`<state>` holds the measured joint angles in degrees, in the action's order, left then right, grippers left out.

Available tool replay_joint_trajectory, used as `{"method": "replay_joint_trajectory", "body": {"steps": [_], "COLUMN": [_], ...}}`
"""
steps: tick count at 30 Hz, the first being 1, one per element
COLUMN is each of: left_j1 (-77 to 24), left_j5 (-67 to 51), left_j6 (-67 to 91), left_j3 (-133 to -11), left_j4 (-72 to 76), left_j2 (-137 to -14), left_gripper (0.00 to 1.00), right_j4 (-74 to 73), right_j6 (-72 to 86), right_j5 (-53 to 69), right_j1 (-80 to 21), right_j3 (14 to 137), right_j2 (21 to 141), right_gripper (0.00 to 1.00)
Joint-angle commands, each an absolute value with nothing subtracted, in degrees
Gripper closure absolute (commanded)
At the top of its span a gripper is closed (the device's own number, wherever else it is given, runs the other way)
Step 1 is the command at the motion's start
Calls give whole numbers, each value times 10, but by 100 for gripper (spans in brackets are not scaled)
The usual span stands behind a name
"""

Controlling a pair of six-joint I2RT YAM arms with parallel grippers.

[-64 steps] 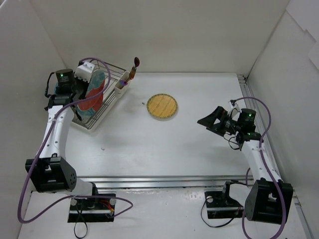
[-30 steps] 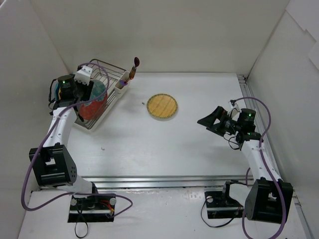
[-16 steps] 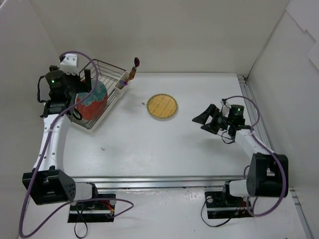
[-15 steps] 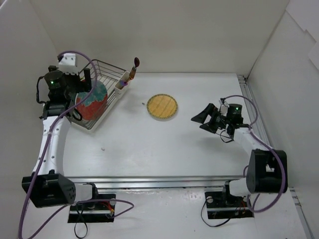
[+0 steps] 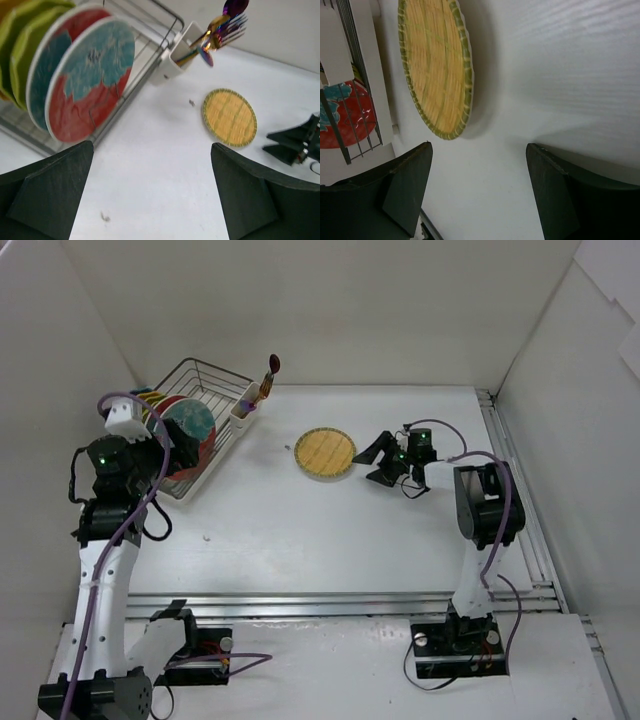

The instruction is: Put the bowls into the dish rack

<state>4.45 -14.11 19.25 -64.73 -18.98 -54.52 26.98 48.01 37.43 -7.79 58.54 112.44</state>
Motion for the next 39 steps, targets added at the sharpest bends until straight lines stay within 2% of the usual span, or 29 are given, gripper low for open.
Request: {"method": "replay_joint_trajectory", "body": {"steps": [1, 9, 12, 15, 16, 17, 18, 21, 28, 39], "left_j1": [44, 44, 49, 49, 49, 49, 49, 49, 35, -107], "left_j5": [-130, -150, -175, -197, -203, -213, -219, -263, -365, -351], "left_j6": [286, 293, 311, 296, 287, 282, 280, 278, 334, 347], "left_j3": [-618, -628, -621, -612, -612, -611, -609, -596, -531, -556], "left_j4": [-198, -236, -226, -212, -210, -210, -207, -180, -92, -62], "left_j2": [-516, -533, -534, -534, -534, -534, -534, -533, -543, -656], "left_gripper": [1, 1, 1, 1, 0, 1, 1, 0, 3, 6], "right_j4": [314, 359, 365, 368, 368, 369, 371, 374, 381, 381], "right_j6": [519, 612, 630, 636, 635, 631, 628, 606, 523, 495], "right_j5": [342, 326, 323, 322, 321, 323, 325, 332, 371, 436], "right_j1": [-101, -132, -136, -135, -136, -136, -132, -128, -121, -131], "right_j3": [648, 715, 735, 740, 737, 734, 726, 695, 581, 403], "right_j2": [1157, 1273, 1295, 1304, 1304, 1302, 1295, 1275, 1117, 839], "right_gripper": [28, 29, 34, 54, 68, 74, 84, 100, 100, 100]}}
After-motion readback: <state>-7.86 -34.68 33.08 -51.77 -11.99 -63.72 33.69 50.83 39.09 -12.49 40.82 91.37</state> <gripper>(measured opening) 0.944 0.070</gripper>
